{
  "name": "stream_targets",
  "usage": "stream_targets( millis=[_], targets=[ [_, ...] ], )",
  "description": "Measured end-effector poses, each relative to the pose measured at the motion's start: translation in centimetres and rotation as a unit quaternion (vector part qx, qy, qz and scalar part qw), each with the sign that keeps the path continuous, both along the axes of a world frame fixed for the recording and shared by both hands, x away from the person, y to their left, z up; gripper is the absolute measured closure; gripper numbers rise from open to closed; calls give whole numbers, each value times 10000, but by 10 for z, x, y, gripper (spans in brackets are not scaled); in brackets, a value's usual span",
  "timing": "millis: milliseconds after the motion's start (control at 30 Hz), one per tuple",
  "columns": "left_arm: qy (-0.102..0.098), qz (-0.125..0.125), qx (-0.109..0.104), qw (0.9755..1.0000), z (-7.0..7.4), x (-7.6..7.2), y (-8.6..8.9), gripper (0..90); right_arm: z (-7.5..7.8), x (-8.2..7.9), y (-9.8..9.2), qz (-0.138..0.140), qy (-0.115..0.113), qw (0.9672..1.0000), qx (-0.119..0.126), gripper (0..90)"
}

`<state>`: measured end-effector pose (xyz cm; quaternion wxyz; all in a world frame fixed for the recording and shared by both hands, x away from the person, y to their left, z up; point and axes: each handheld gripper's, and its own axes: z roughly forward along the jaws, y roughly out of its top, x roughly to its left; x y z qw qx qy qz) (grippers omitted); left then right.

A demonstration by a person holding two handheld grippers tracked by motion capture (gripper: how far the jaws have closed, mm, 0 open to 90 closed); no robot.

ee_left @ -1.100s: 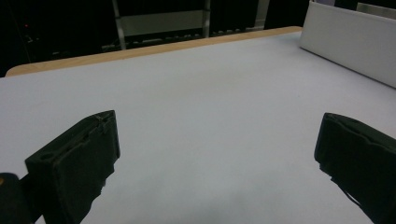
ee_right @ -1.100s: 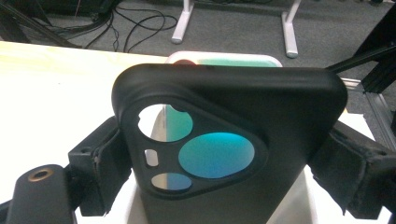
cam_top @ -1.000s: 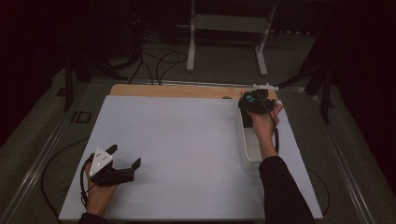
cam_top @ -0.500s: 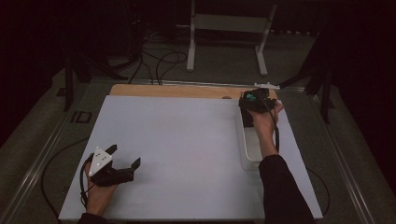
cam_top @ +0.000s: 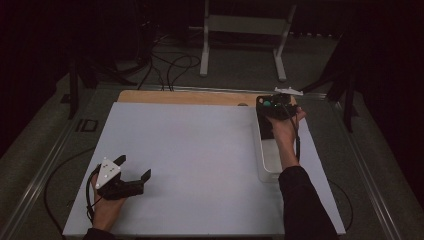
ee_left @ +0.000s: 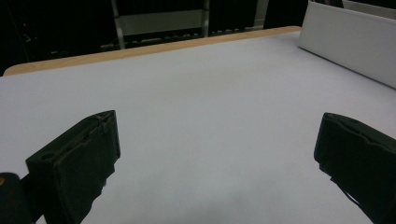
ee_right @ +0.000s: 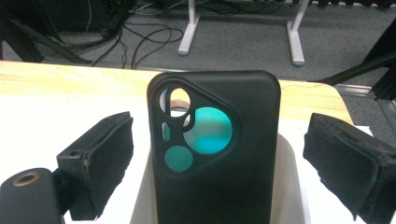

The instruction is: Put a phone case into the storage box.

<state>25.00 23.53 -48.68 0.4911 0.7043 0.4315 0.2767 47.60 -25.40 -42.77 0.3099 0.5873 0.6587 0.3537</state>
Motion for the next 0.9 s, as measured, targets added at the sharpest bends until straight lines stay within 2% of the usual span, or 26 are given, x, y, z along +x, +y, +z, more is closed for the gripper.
stream_targets(
  millis=[200,367,500,900],
  targets=[
    [-4,-8,5,10000,0,0,0,11,3,-3,-3,2,-48,9999,93,85],
    [-2,-2,2,10000,0,0,0,11,9,-10,-6,123,-150,9996,205,85],
    [-8,-10,17,10000,0,0,-1,11,14,-16,-6,251,-207,9992,227,85],
    [18,-46,10,10000,-1,1,-2,11,18,-41,2,715,-180,9969,280,86]
  ],
)
